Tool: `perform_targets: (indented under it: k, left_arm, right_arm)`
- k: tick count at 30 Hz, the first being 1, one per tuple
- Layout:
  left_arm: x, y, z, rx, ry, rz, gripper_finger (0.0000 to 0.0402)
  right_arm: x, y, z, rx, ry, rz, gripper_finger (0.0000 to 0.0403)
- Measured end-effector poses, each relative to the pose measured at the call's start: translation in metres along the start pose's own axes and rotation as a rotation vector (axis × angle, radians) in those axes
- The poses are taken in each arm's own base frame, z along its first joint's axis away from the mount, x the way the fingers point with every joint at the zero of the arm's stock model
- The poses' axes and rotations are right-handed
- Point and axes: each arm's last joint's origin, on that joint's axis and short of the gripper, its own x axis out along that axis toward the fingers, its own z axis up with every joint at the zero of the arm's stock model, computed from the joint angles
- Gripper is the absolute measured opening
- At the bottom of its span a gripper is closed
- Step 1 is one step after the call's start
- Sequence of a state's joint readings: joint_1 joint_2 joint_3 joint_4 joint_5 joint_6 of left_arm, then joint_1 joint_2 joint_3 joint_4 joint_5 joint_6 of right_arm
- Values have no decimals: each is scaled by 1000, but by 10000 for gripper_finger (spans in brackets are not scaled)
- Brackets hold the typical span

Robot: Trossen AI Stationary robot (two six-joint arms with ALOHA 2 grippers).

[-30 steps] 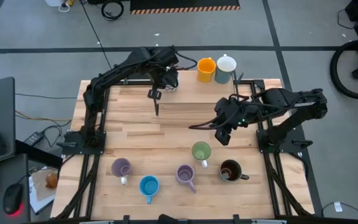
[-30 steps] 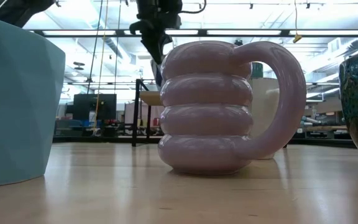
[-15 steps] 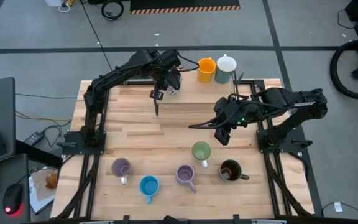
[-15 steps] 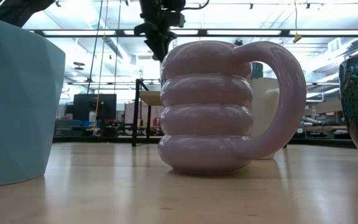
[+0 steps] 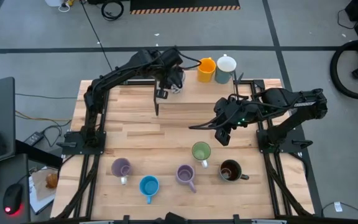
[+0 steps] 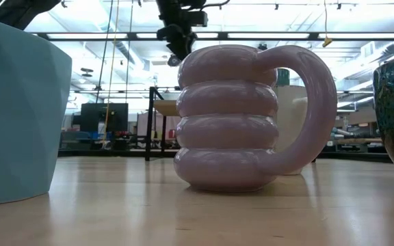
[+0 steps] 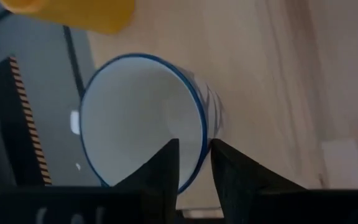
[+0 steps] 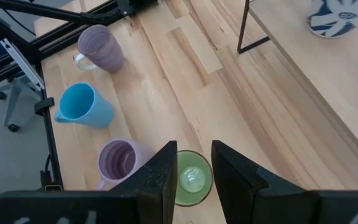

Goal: Place coffee mugs
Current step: Put the white patterned mug on the shelf

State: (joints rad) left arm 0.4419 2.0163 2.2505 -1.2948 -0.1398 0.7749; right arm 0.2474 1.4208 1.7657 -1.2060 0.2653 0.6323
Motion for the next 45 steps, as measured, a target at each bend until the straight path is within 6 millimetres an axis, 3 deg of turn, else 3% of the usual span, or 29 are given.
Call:
perform_targets:
  k: [11,21,32,45]
  left_arm:
    - [18,2,7,56,-31,-3,80]
    - [23,9,15,161,-91,62,30]
    - [26,24,1,211,-99,68,25]
    - [27,23,-7,161,-116,-30,24]
  right_arm:
    - [0,0,0,16,-1,0,105]
    - [0,0,0,28,-4,2,105]
    - [0,0,1,58,-6,4,105]
    - [0,0,1,56,-7,3,105]
